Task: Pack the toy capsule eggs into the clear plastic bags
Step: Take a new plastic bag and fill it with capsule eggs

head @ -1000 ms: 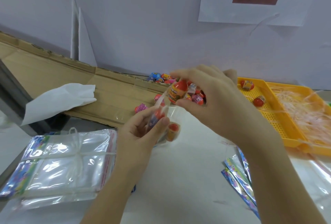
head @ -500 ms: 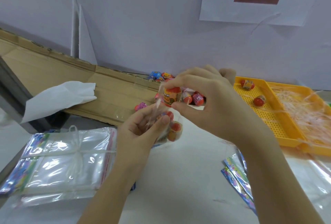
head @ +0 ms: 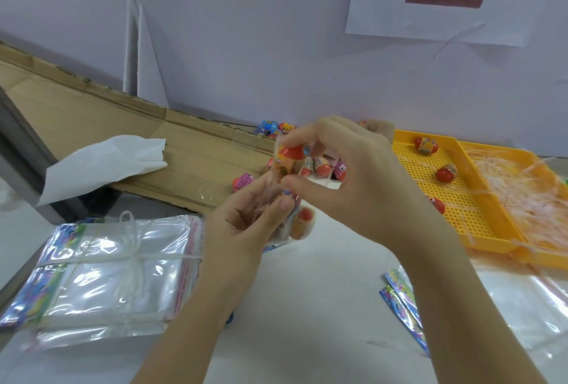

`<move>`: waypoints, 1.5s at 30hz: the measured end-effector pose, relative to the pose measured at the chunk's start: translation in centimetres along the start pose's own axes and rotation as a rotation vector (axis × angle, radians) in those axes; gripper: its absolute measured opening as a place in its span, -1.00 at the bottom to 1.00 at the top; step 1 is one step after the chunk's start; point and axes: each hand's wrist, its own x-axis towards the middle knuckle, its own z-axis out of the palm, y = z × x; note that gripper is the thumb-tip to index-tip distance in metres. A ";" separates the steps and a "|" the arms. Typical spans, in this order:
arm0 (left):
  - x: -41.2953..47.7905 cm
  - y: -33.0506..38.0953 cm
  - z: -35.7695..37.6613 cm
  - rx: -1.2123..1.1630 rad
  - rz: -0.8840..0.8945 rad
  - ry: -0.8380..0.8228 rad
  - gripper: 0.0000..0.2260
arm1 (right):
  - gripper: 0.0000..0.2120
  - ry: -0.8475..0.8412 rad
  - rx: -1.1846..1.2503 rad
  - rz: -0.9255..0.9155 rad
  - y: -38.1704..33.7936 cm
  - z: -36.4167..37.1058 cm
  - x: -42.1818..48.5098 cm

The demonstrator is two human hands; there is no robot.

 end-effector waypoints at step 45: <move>0.2 -0.4 -0.5 -0.007 0.040 0.121 -0.72 | -0.95 -0.218 0.749 0.380 2.9 2.4 0.2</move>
